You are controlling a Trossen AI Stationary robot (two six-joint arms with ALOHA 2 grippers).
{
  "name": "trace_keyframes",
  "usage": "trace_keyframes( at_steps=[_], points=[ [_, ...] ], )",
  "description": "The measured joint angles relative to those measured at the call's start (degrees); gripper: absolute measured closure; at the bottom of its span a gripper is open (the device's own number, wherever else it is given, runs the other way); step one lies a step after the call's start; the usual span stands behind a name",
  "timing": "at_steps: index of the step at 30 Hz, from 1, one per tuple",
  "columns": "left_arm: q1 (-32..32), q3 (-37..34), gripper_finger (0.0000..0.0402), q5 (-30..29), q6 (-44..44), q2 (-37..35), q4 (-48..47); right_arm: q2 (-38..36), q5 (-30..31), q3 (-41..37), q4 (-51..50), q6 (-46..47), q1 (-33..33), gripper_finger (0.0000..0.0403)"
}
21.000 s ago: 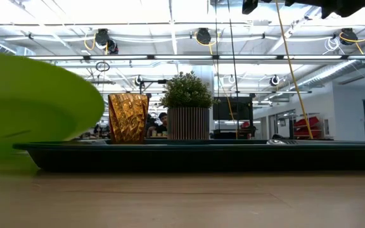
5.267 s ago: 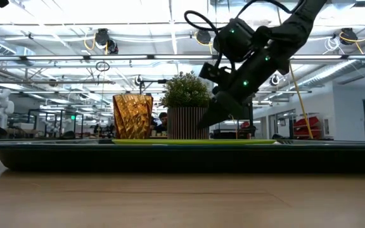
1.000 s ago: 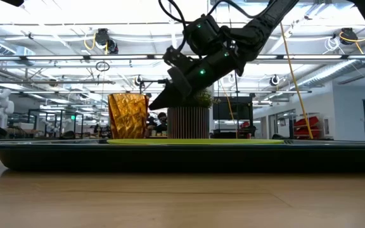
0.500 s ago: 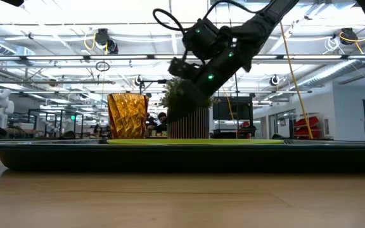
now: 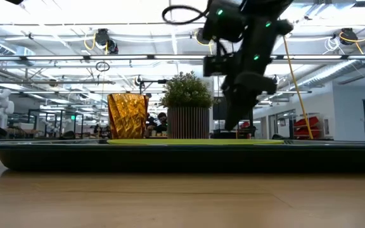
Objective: Pick and place plate/cup/fork/spoon on tray
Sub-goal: Adjust the spoon on the serving tray
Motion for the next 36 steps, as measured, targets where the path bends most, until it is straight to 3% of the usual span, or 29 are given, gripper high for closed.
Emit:
trace_keyframes(
  at_steps=[6,15,21,36],
  points=[
    [-0.15,0.00,0.0366,0.00,-0.15,0.02,0.15,-6.08,2.46,-5.19,-0.44,1.26,0.10,0.0403],
    [-0.15,0.00,0.0366,-0.01,-0.11,0.02,0.19,-13.92,3.58,-15.90,3.72,-4.36,-8.75,0.0403],
    [-0.15,0.00,0.0366,-0.01,0.10,0.02,0.17,-13.96,0.57,-19.69,5.38,-4.85,-12.34,0.0403],
    [-0.11,0.00,0.0366,-0.01,0.07,0.02,0.14,-13.94,0.39,-20.45,2.49,-5.13,-12.37,0.0403]
  ],
)
